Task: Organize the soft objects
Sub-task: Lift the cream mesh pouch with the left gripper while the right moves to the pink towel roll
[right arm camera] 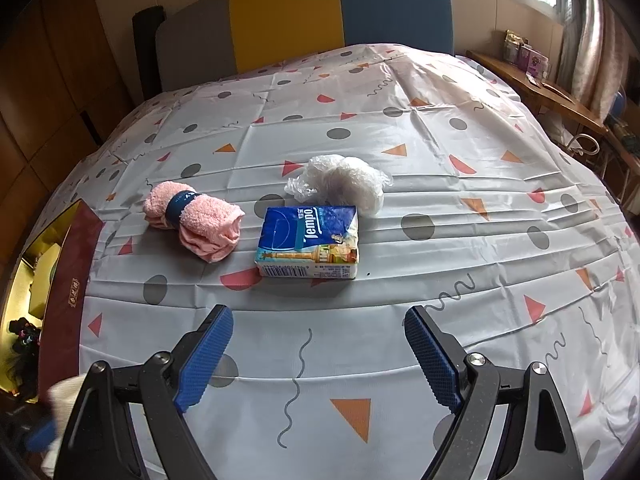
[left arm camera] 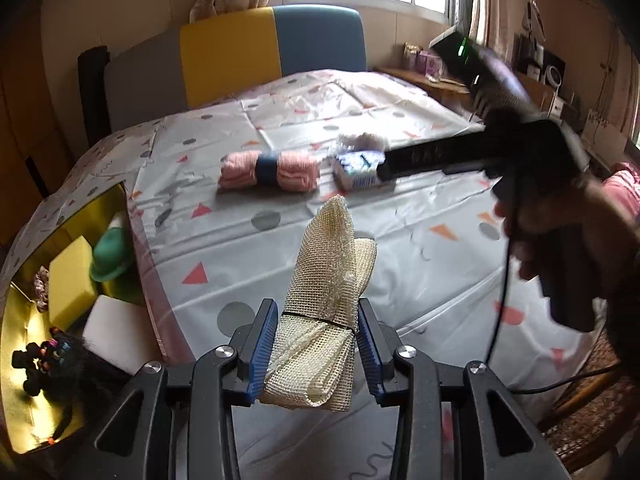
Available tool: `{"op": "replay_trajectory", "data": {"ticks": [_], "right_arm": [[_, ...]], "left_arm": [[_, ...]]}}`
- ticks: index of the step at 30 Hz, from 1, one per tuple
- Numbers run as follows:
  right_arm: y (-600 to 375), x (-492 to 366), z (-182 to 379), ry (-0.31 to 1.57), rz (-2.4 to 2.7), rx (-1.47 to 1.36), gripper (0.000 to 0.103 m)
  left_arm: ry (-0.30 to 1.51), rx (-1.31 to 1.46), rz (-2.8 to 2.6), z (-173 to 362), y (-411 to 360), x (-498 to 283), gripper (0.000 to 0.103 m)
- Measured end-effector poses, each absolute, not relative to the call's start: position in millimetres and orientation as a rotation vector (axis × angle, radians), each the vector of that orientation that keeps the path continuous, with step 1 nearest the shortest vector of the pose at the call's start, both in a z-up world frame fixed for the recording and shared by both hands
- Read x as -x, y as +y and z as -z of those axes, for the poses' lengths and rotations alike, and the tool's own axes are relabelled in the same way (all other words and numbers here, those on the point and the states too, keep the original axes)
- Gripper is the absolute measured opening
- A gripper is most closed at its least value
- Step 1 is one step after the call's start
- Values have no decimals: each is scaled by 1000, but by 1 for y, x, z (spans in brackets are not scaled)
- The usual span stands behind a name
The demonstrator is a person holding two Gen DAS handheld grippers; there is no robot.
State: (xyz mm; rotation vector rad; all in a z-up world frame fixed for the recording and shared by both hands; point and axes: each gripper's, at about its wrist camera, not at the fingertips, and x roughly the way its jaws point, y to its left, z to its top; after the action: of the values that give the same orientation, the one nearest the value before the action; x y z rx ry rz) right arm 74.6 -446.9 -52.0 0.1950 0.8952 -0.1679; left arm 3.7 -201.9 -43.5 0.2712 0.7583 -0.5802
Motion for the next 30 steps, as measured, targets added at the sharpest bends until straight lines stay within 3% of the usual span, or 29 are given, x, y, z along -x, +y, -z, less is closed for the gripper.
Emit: {"op": "replay_trajectory", "data": {"ticks": [11,30], "right_arm": [[-442,-78,60,918,174,-147,88],[-411,-95,41,867,7,-126,87]], "left_arm": [[717,-198,538,9,-170,2,39],[704,-113,437,-4,-113,-12,39]]}}
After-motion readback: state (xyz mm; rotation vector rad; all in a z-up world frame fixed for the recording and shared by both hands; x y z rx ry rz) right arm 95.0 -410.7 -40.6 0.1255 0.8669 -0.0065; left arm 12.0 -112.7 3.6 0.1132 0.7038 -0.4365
